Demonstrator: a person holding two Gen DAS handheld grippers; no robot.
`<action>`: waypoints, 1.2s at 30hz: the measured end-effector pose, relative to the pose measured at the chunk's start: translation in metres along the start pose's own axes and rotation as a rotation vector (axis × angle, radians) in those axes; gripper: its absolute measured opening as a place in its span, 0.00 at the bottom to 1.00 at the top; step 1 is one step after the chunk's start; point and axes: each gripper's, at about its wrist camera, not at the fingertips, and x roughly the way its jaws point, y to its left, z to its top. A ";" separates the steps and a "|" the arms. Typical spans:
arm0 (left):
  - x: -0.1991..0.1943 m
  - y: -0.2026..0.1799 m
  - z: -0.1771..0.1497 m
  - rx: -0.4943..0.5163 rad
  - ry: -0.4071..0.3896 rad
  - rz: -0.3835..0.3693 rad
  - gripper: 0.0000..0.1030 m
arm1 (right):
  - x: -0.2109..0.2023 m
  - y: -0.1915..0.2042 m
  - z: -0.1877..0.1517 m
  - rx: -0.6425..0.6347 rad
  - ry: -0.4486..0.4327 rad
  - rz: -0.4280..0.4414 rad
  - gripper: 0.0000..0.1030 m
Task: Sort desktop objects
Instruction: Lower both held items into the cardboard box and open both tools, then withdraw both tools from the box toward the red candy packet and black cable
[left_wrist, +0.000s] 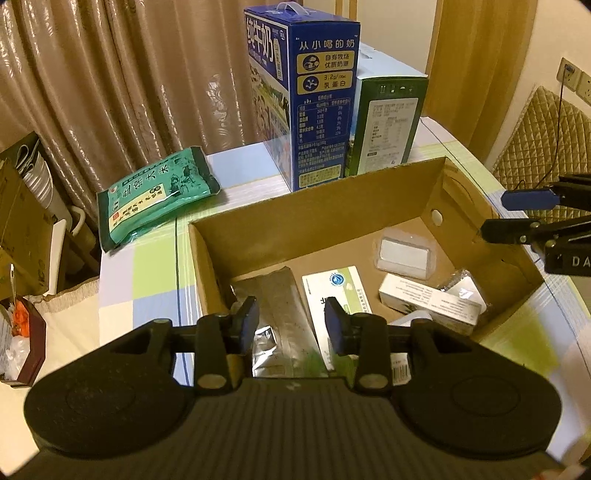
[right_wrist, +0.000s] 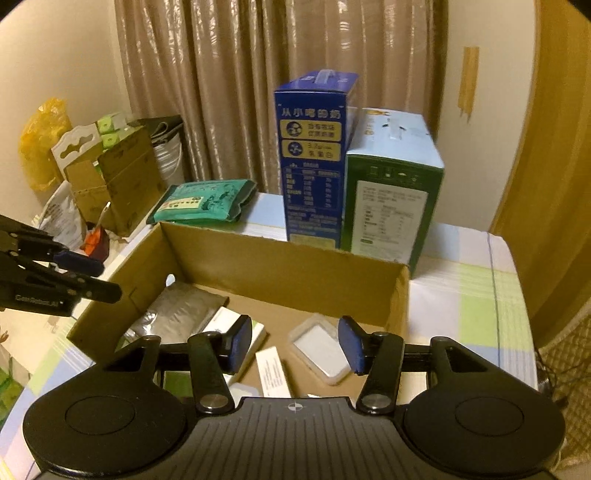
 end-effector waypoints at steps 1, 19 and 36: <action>-0.003 -0.001 -0.003 -0.002 -0.005 0.000 0.34 | -0.004 -0.001 -0.002 0.002 0.000 -0.003 0.51; -0.093 -0.045 -0.070 -0.023 -0.092 -0.029 0.70 | -0.103 0.016 -0.070 0.069 -0.019 -0.022 0.92; -0.156 -0.087 -0.124 -0.028 -0.145 -0.008 0.93 | -0.166 0.028 -0.122 0.096 -0.043 -0.038 0.98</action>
